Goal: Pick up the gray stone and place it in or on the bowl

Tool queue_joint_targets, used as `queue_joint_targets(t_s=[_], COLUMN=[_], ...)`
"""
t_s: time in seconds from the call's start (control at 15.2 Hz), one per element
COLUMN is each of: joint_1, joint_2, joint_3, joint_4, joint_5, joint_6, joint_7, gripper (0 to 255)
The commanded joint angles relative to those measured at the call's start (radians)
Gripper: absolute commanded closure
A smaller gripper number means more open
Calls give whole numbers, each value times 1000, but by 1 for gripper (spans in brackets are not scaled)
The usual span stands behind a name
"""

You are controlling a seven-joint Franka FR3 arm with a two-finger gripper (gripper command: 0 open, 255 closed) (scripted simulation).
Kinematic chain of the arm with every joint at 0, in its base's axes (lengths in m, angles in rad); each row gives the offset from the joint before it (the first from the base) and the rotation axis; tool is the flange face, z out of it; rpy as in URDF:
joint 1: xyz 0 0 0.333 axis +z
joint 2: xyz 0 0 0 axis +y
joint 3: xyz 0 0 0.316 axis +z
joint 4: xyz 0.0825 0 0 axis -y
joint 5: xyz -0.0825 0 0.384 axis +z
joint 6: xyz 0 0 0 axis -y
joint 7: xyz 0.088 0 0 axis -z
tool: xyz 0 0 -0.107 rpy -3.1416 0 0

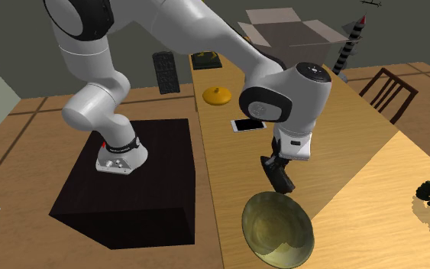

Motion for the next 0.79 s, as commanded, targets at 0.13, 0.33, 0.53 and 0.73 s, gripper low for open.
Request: queue_joint_targets(t_s=[0.13,0.33,0.53,0.73], joint_1=[0,0,0,1], joint_2=[-28,-45,-60,-73], joint_3=[-1,-1,-1,-1], joint_4=[22,41,63,86], joint_5=[-1,-2,-3,-4], joint_6=[-50,-86,-122,-159], joint_7=[-1,-1,-1,-1], gripper=[255,255,255,255])
